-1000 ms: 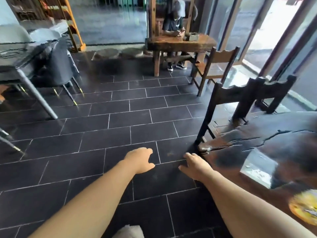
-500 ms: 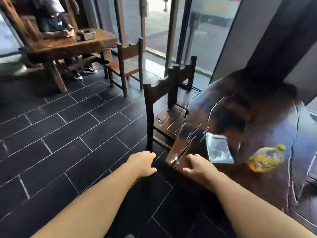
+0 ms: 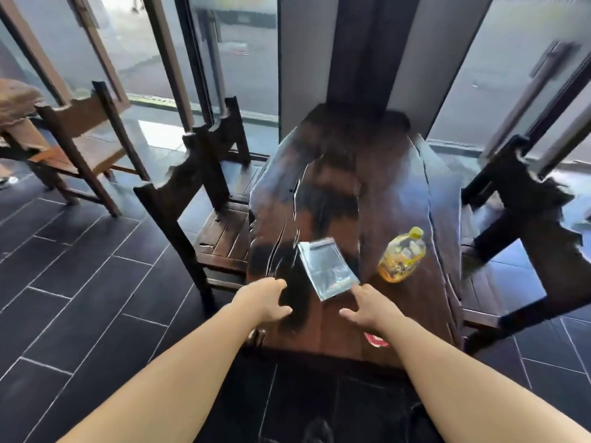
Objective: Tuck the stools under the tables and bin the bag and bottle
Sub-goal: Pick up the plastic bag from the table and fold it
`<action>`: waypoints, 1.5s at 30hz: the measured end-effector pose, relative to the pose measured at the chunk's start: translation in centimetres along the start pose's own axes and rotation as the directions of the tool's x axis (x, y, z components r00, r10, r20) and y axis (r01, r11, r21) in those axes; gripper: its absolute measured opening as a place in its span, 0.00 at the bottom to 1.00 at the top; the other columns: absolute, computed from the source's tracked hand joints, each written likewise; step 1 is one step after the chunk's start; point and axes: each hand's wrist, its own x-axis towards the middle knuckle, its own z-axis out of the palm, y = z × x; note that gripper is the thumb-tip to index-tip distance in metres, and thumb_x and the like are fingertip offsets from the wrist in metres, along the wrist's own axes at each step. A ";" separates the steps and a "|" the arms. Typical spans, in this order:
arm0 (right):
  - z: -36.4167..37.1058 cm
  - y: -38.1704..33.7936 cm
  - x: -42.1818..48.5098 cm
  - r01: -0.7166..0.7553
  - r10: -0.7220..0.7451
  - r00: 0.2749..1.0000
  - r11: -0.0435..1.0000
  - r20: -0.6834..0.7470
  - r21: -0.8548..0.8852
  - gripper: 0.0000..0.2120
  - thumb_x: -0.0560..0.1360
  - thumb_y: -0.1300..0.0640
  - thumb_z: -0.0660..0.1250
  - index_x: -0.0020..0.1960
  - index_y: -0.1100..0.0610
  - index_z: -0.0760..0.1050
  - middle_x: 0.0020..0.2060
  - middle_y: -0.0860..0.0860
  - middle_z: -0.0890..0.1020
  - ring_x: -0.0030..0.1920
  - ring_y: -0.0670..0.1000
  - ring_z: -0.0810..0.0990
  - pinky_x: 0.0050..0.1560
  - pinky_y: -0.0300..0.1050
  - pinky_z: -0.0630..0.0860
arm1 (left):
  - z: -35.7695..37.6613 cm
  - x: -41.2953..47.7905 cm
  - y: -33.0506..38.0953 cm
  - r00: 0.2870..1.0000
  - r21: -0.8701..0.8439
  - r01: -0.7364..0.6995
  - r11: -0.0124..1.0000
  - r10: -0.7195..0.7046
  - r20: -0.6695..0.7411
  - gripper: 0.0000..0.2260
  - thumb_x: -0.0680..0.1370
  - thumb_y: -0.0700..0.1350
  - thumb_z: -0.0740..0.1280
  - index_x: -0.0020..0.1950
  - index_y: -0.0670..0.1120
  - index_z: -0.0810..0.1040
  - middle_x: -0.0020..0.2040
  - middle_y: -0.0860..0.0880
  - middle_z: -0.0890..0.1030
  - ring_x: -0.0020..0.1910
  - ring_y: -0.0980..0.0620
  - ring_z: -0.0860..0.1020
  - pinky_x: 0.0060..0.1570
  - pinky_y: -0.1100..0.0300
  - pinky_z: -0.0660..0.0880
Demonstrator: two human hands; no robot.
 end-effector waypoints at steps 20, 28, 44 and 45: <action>0.8 5.9 14.6 -0.167 0.155 0.986 0.953 0.067 0.252 0.24 0.74 0.43 0.68 0.65 0.54 0.70 0.56 0.53 0.74 0.57 0.57 0.78 0.58 0.53 0.76 | 4.6 16.0 1.6 0.960 -0.347 0.279 0.895 -0.245 0.138 0.25 0.76 0.56 0.68 0.71 0.49 0.69 0.65 0.48 0.78 0.64 0.45 0.76 0.61 0.50 0.74; 2.0 6.8 20.7 -0.281 0.269 0.959 0.898 0.083 0.339 0.30 0.76 0.45 0.69 0.72 0.57 0.66 0.64 0.56 0.73 0.63 0.57 0.75 0.60 0.51 0.73 | 6.2 20.9 1.7 0.915 -0.602 0.389 0.698 -0.367 0.166 0.19 0.77 0.49 0.70 0.66 0.48 0.73 0.53 0.50 0.79 0.53 0.49 0.77 0.51 0.57 0.72; 5.2 6.3 23.2 -0.330 0.419 0.908 0.749 -0.024 0.575 0.24 0.76 0.51 0.71 0.68 0.56 0.70 0.58 0.52 0.72 0.50 0.50 0.77 0.48 0.43 0.73 | 8.0 23.6 2.5 0.893 -0.739 0.382 0.555 -0.428 0.141 0.03 0.77 0.41 0.70 0.47 0.46 0.77 0.40 0.49 0.78 0.38 0.54 0.76 0.35 0.65 0.69; 5.2 6.3 23.2 -0.332 0.420 0.908 0.740 -0.016 0.585 0.24 0.76 0.51 0.71 0.68 0.55 0.70 0.58 0.52 0.72 0.49 0.49 0.76 0.46 0.41 0.71 | 8.0 23.6 2.3 0.897 -0.735 0.379 0.563 -0.419 0.142 0.03 0.76 0.40 0.70 0.45 0.45 0.77 0.39 0.48 0.78 0.38 0.51 0.76 0.35 0.63 0.70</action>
